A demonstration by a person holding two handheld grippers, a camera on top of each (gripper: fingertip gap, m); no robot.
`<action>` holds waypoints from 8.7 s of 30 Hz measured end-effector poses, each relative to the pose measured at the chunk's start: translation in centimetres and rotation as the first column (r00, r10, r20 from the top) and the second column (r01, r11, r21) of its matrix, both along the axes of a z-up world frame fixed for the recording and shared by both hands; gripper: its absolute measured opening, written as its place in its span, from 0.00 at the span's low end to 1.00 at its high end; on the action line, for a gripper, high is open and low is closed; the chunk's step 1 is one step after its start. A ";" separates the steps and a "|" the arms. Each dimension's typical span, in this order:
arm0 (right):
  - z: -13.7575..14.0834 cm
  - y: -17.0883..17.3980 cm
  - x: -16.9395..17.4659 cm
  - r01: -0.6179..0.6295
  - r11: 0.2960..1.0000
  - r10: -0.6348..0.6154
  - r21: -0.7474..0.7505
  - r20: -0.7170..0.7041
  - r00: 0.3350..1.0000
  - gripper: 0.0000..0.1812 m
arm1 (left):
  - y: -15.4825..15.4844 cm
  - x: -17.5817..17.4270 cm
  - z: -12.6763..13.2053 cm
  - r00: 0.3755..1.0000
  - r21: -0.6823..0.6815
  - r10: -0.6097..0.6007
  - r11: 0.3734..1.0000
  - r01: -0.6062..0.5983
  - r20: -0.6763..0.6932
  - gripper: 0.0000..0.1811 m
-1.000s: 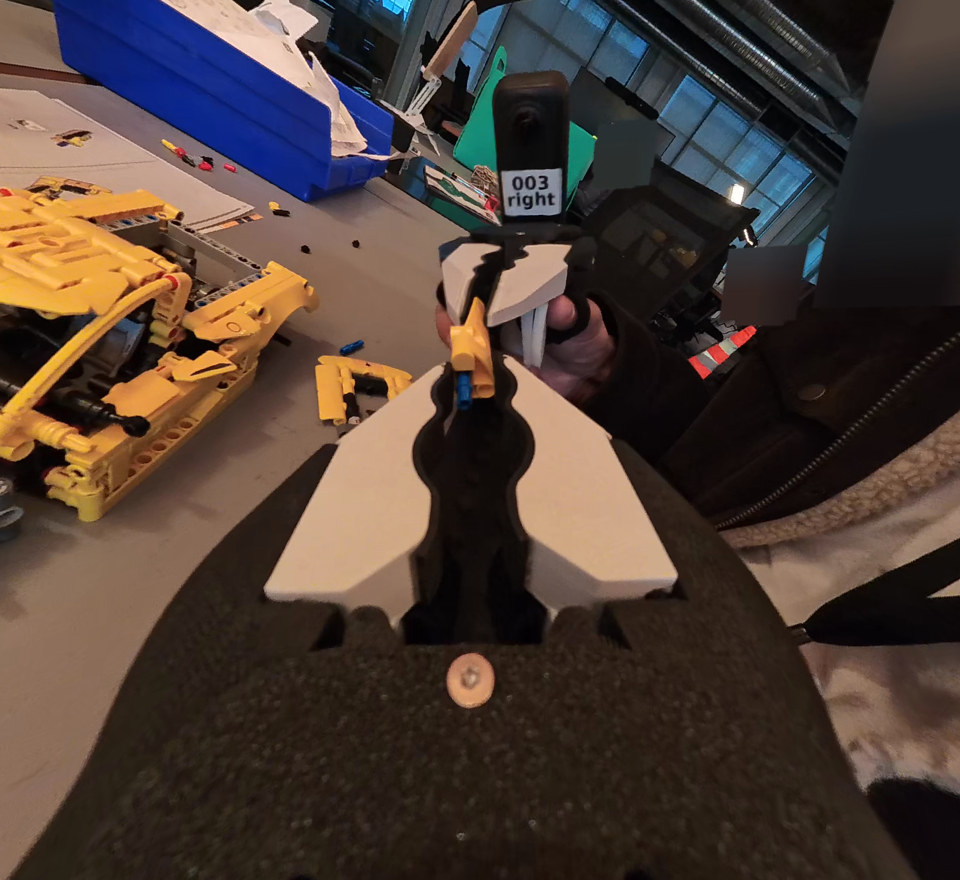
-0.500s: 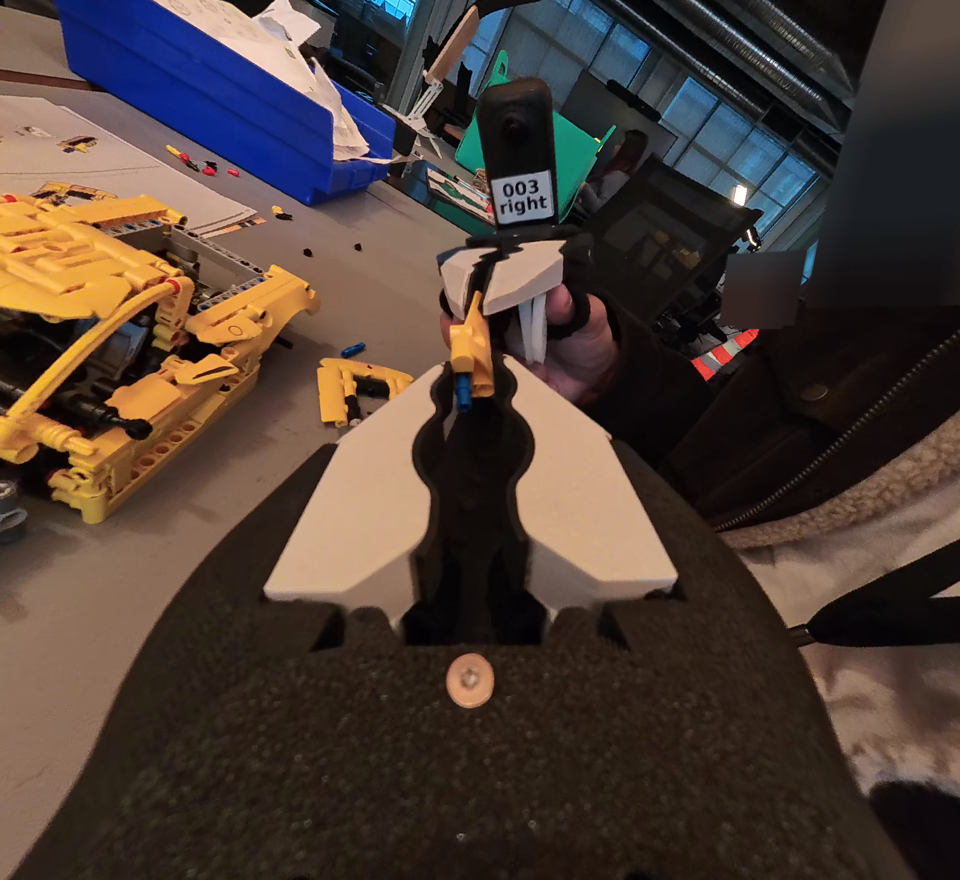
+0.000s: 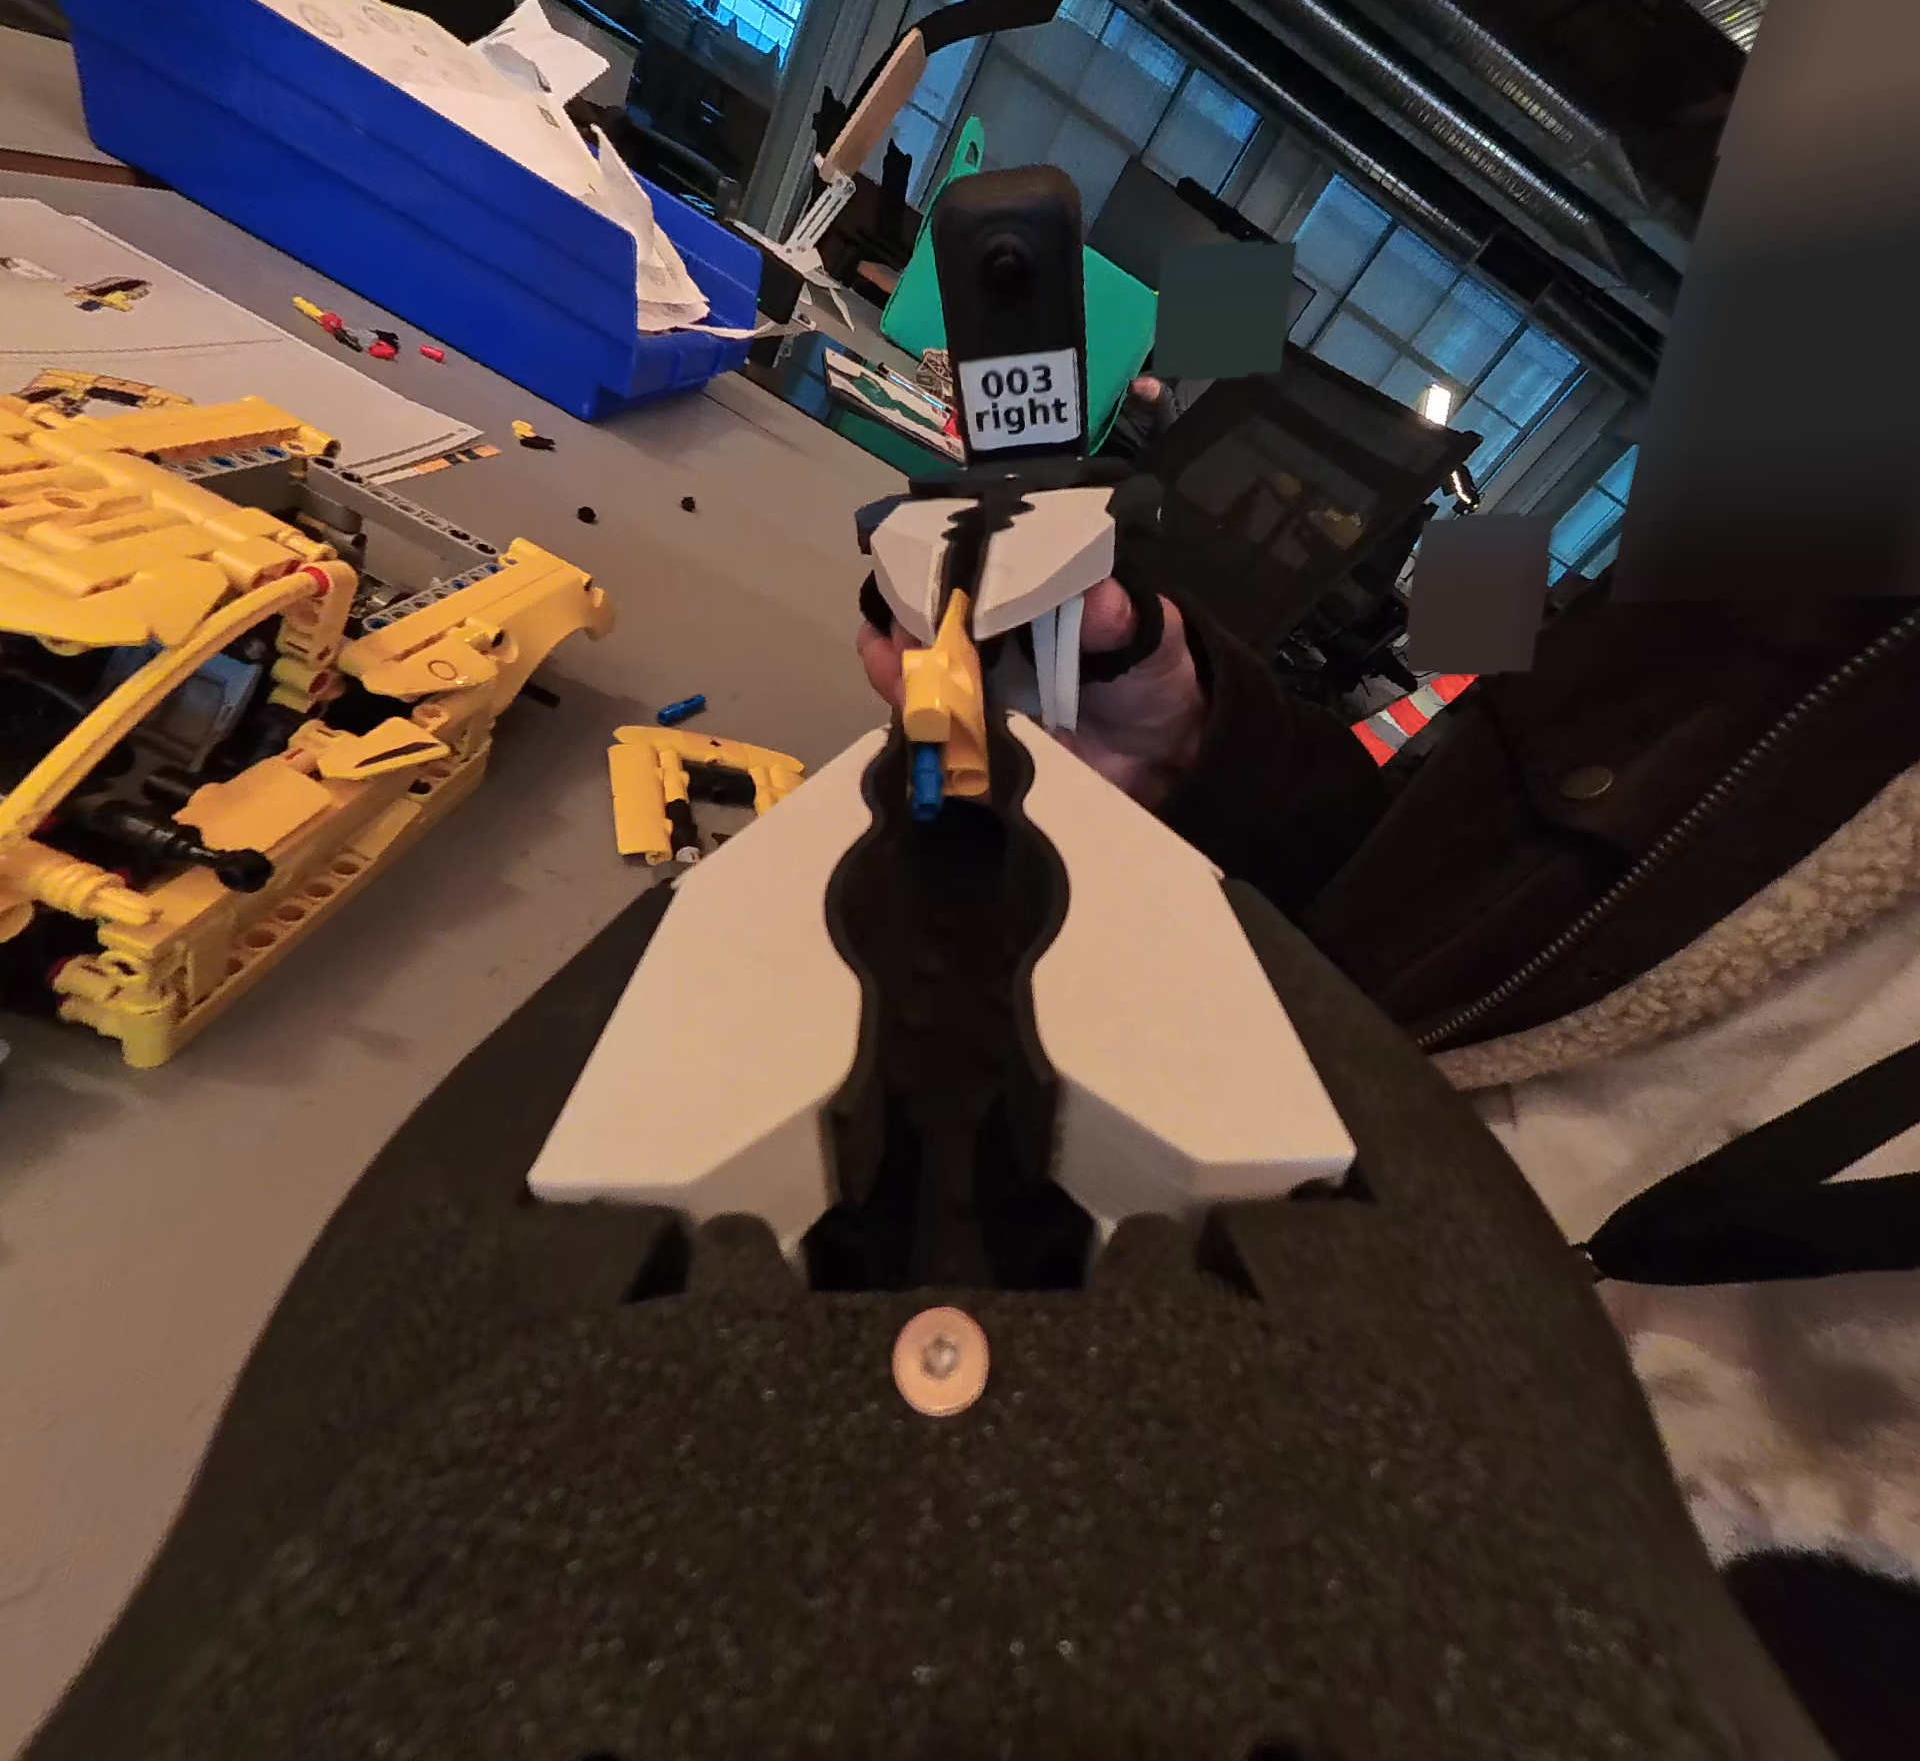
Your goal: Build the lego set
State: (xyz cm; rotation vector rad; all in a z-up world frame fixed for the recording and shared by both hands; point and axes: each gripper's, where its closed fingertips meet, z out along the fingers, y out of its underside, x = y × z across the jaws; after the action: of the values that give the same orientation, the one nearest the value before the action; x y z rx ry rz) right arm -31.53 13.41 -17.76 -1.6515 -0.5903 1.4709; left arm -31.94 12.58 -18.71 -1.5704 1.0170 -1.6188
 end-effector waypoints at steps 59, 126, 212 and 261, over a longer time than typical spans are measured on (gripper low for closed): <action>-0.3 1.9 0.4 0.165 0.986 -0.166 -0.036 -0.032 0.986 0.17 | 1.2 -0.2 -0.3 0.998 -0.043 0.062 0.997 -0.062 -0.005 0.08; -0.7 1.4 -0.3 0.170 0.983 -0.175 0.062 0.084 0.981 0.08 | 1.2 -0.1 -0.6 0.998 -0.049 0.057 0.997 -0.058 -0.024 0.08; 0.3 2.1 2.8 0.326 0.912 -0.365 0.249 0.134 0.921 0.04 | 0.8 0.7 -1.6 0.992 -0.020 0.068 0.997 -0.071 -0.102 0.08; 0.5 0.1 0.1 0.076 0.997 -0.078 -0.025 -0.069 0.995 0.04 | 0.6 -0.2 1.0 0.996 -0.056 0.038 0.998 -0.033 0.083 0.08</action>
State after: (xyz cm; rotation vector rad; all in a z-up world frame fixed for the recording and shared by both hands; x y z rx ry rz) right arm -31.45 13.50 -17.25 -1.6152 -0.4680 1.4779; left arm -32.16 13.16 -17.73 -1.5343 0.9028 -1.6865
